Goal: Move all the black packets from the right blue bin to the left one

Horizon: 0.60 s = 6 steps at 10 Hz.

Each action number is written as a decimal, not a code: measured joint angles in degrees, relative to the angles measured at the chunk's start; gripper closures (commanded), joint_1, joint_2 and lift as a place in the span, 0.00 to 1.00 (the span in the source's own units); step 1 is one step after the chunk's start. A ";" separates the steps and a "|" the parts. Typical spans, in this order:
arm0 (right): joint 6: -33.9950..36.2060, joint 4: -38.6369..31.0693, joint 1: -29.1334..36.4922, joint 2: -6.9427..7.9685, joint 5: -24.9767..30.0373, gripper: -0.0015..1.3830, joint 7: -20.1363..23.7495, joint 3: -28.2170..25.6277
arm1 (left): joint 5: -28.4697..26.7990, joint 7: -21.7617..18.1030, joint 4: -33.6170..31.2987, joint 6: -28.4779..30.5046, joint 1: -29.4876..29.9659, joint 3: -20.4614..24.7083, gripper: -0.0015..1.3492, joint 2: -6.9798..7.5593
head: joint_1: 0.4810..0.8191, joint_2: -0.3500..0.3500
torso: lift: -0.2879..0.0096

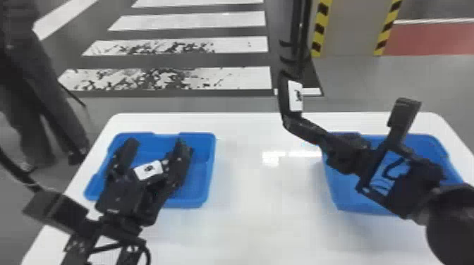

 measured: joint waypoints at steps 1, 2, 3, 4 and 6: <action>-0.36 -1.40 0.00 -0.50 -1.75 0.83 0.02 4.18 | 0.35 -1.78 -2.17 5.87 -1.58 0.81 0.08 0.14 | 0.63 0.79 | 0.50; -0.48 -2.38 -0.08 -0.63 -2.40 0.83 -0.08 6.91 | 0.52 -3.06 -3.15 9.99 -3.30 1.14 0.09 0.40 | 0.63 0.83 | 0.50; -0.59 -2.83 -0.73 -0.76 -3.04 0.83 -0.12 9.47 | 0.89 -3.87 -3.44 12.99 -5.01 1.22 0.09 0.62 | 0.63 0.86 | 0.50; -0.74 -3.14 -1.30 -1.02 -4.27 0.83 -0.12 11.90 | 1.43 -4.35 -3.49 15.40 -6.23 0.95 0.09 0.85 | 0.63 0.87 | 0.50; -0.84 -3.52 -2.10 -1.22 -5.86 0.83 -0.29 15.14 | 2.31 -5.21 -3.85 19.98 -7.02 0.21 0.09 1.26 | 0.63 0.90 | 0.50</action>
